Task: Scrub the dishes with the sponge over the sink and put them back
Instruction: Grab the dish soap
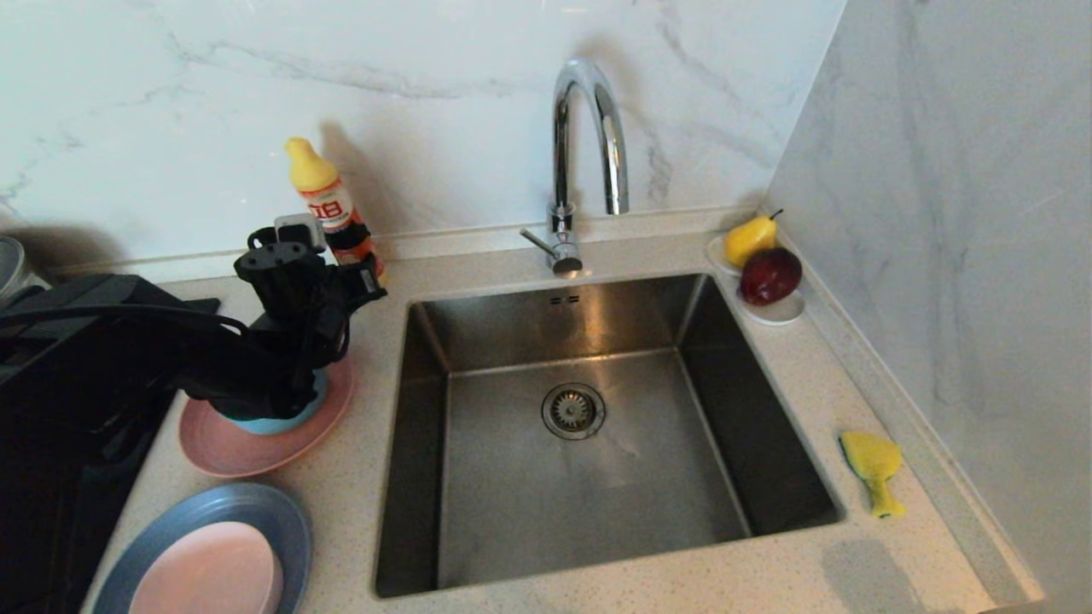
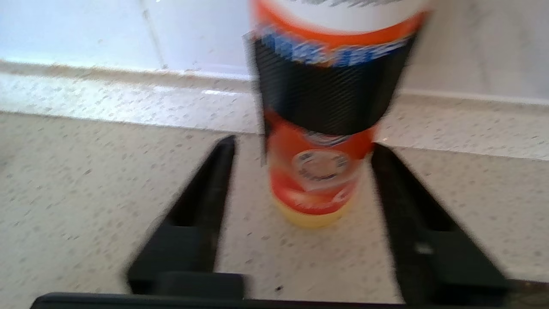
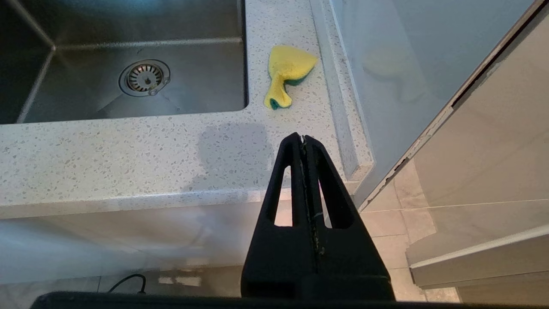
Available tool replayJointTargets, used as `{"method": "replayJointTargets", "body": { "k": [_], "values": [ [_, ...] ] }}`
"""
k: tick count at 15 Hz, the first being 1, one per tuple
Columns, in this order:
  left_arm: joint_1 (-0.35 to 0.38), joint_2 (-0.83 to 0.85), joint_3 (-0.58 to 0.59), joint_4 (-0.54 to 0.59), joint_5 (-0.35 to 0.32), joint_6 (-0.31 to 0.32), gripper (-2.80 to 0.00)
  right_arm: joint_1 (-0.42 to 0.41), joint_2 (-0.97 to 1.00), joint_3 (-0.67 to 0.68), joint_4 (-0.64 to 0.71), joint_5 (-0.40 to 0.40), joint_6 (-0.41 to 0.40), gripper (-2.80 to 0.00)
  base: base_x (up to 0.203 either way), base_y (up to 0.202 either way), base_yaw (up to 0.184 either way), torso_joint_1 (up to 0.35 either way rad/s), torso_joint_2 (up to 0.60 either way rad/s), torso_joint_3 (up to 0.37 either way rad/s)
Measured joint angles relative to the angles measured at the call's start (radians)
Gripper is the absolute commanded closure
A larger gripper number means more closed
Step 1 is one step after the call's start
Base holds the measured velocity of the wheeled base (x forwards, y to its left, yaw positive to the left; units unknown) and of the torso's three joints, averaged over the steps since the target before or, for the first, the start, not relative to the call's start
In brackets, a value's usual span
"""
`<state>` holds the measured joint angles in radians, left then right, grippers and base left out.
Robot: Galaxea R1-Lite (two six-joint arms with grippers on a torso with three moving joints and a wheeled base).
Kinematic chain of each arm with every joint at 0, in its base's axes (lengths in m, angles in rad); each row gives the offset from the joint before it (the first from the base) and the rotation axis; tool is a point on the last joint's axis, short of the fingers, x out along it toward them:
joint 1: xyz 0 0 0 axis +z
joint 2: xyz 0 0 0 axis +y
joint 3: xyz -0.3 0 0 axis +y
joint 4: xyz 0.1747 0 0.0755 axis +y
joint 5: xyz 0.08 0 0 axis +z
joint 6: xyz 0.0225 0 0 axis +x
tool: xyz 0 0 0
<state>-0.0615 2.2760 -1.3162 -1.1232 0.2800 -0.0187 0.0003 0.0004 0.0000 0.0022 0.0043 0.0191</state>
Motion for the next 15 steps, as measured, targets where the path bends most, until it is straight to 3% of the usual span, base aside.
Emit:
{"method": "replayJointTargets", "body": {
  "k": [10, 15],
  "values": [
    [0.000, 0.016, -0.057, 0.027, 0.002, 0.004, 0.00, 0.000, 0.000, 0.000, 0.000, 0.000, 0.000, 0.00, 0.000, 0.000, 0.000, 0.000, 0.00, 0.000],
    [0.000, 0.007, -0.056, 0.054, 0.050, 0.004, 0.00, 0.000, 0.000, 0.000, 0.000, 0.000, 0.000, 0.00, 0.000, 0.000, 0.000, 0.000, 0.00, 0.000]
  ]
}}
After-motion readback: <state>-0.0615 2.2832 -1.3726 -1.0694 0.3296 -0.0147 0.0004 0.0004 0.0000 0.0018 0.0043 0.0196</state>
